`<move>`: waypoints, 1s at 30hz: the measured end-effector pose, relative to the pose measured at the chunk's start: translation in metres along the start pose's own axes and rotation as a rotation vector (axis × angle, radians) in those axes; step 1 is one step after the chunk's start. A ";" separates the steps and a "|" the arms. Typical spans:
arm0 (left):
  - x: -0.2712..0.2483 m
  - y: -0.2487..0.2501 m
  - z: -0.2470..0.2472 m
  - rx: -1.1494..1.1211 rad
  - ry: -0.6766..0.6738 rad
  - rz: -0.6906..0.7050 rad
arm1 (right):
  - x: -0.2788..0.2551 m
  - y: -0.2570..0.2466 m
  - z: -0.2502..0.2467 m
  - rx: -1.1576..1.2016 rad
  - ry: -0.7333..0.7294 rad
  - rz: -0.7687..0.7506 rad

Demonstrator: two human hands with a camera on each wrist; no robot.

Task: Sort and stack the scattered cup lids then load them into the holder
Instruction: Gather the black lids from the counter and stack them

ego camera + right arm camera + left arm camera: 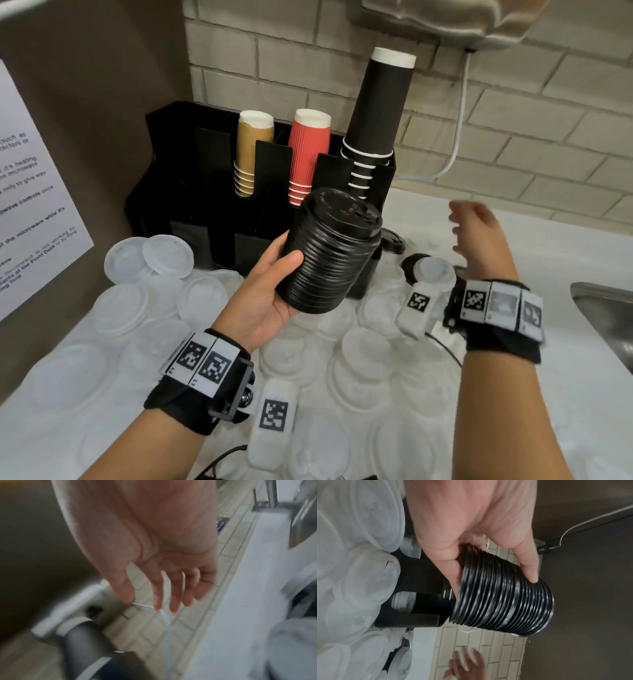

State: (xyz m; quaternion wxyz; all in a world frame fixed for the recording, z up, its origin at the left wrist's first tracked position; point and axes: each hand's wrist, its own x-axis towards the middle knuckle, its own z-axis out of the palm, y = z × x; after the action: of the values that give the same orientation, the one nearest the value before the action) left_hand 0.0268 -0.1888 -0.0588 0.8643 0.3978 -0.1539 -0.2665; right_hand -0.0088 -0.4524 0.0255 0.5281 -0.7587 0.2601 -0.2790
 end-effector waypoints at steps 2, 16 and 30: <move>0.000 0.001 -0.001 0.006 -0.004 0.013 | 0.034 0.019 0.002 -0.309 -0.147 0.147; 0.005 0.003 -0.009 0.002 -0.027 0.016 | 0.061 0.062 0.015 -1.129 -0.396 0.180; 0.006 0.005 -0.010 0.003 0.004 0.015 | 0.085 0.072 0.028 -1.396 -0.646 0.095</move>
State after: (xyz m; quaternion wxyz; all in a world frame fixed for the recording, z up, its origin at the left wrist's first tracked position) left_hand 0.0376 -0.1835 -0.0610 0.8661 0.3982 -0.1555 -0.2591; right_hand 0.0637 -0.5143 -0.0382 -0.0119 -0.9478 0.2412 0.2082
